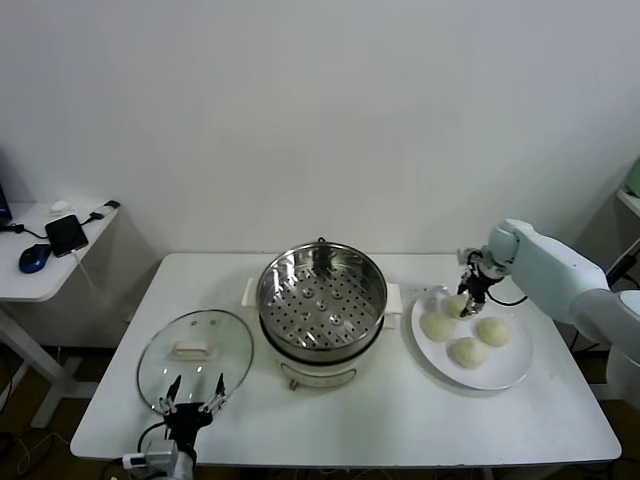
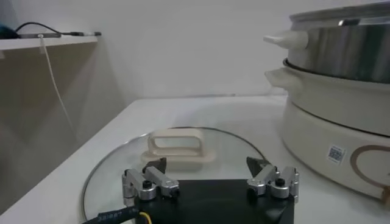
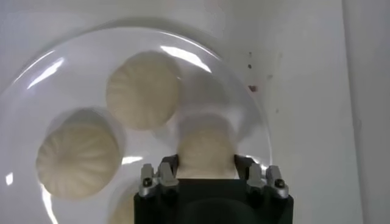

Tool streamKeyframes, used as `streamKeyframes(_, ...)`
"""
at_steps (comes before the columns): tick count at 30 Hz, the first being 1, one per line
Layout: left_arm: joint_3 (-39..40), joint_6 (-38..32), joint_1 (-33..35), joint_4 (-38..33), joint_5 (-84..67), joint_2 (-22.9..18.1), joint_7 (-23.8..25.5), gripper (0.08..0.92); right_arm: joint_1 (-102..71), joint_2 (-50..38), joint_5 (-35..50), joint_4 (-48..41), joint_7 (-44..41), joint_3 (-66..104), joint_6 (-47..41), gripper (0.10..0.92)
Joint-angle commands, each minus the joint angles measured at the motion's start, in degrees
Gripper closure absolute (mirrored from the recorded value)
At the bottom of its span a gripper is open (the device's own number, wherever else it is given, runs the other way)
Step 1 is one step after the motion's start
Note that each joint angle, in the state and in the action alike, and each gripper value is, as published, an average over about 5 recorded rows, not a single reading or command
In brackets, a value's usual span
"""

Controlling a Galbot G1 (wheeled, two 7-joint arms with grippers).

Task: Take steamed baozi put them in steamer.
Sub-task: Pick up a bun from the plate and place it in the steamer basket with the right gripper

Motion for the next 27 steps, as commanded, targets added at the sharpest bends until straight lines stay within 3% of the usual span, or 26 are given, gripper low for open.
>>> streamKeyframes(1,0.0,0.0,0.0,-0.1,0.0,0.0,0.0,0.177,4.4,-1.7,2.7,5.3,-0.8,-3.7,-0.5,0.403)
streamKeyframes(7,0.6,0.3,0.1,-1.2,0.1,0.0,0.0,0.177,25.6,-4.0,13.6,20.2,-2.5,-19.3,0.9,0.406)
streamKeyframes(13,1.4,0.8,0.0,-2.4,0.4,-0.1,0.1,0.177,45.0,2.1,21.5,36.6,-3.3,-28.2,7.3,0.404)
streamKeyframes(18,2.0,1.0,0.3,-2.8,0.6,0.0,0.1,0.177,48.8,7.9,23.2,49.4,-2.3,-29.3,12.6,0.401)
streamKeyframes(22,2.2,0.8,0.6,-2.9,0.7,0.3,0.0,0.177,43.4,11.5,16.4,51.6,-0.8,-28.8,20.5,0.405)
streamKeyframes(27,2.0,0.9,0.9,-3.4,0.7,0.5,-0.1,0.177,32.7,13.8,-3.6,41.8,2.7,-23.3,35.2,0.406)
